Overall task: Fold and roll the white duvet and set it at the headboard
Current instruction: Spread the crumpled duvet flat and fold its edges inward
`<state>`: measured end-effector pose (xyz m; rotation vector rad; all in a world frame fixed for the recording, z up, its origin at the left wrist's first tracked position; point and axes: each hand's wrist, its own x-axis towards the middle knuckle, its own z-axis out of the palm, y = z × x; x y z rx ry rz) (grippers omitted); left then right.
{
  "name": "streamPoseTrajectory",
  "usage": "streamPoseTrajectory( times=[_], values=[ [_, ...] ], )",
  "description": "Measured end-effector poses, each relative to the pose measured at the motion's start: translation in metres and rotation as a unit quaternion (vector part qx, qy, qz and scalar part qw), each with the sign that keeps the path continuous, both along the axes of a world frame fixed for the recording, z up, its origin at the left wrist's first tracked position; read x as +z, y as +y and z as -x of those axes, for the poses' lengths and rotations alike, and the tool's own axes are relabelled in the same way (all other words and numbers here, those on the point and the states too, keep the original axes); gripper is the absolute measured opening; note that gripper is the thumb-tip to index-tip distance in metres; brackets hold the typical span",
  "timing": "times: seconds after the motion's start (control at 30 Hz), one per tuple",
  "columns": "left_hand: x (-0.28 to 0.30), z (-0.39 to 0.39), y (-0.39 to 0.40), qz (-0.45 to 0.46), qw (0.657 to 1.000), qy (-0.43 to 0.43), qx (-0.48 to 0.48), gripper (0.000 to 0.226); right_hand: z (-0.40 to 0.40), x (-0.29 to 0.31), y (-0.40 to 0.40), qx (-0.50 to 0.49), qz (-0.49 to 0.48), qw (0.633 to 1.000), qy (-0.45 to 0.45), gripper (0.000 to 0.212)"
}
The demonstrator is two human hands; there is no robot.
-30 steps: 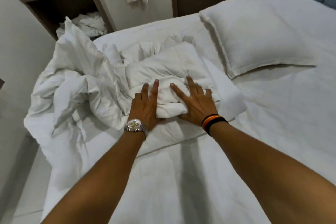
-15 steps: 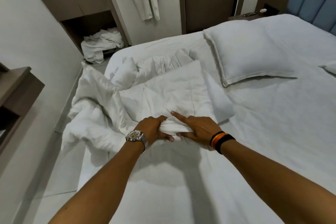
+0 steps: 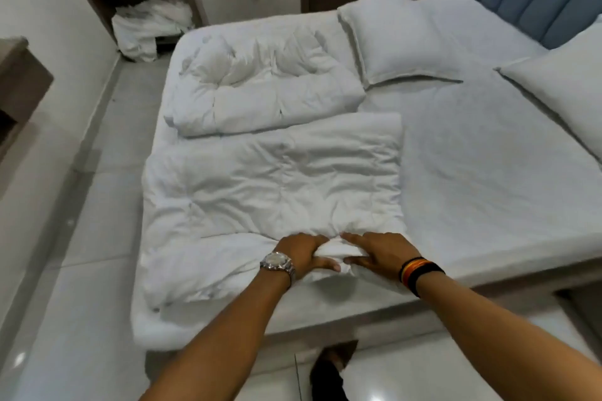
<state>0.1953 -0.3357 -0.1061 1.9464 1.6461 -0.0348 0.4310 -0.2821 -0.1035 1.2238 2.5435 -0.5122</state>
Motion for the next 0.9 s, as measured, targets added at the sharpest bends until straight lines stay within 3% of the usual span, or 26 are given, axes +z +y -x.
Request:
streamPoseTrajectory(
  times=[0.1,0.2,0.27,0.33,0.4,0.47,0.53,0.6,0.8,0.9],
  values=[
    [-0.033,-0.017,-0.065,0.03,0.999,-0.01,-0.005,0.085,-0.028,-0.035,-0.051,-0.037,0.02,0.996,-0.076,0.068],
    [-0.064,0.008,-0.12,-0.061,0.995,-0.026,0.078,0.078,-0.042,-0.065,-0.085,-0.076,0.043,0.991,-0.104,0.067],
    [-0.076,0.042,-0.153,-0.183,0.962,-0.019,0.2,0.071,-0.034,-0.077,-0.102,-0.082,0.006,0.995,-0.052,0.071],
    [-0.08,0.087,-0.18,-0.238,0.9,0.036,0.363,0.078,-0.008,-0.079,-0.113,-0.064,-0.041,0.997,0.032,0.073],
    [-0.08,0.129,-0.202,-0.196,0.824,0.047,0.529,0.105,0.034,-0.075,-0.119,-0.031,-0.08,0.991,0.107,0.076],
    [-0.083,0.168,-0.212,-0.093,0.769,0.002,0.633,0.139,0.082,-0.075,-0.121,0.004,-0.084,0.988,0.133,0.079],
    [-0.086,0.202,-0.21,-0.007,0.748,-0.057,0.662,0.158,0.125,-0.079,-0.116,0.017,-0.062,0.989,0.13,0.083],
    [-0.094,0.227,-0.201,0.017,0.747,-0.116,0.654,0.165,0.163,-0.096,-0.111,0.027,-0.05,0.994,0.095,0.088],
    [-0.117,0.22,-0.169,-0.091,0.72,-0.246,0.643,0.127,0.197,-0.142,-0.108,0.029,-0.019,0.999,-0.023,0.091],
    [-0.115,0.206,-0.189,-0.127,0.647,-0.33,0.675,0.102,0.192,-0.134,-0.114,0.024,-0.014,1.0,-0.007,0.089]
  ],
)
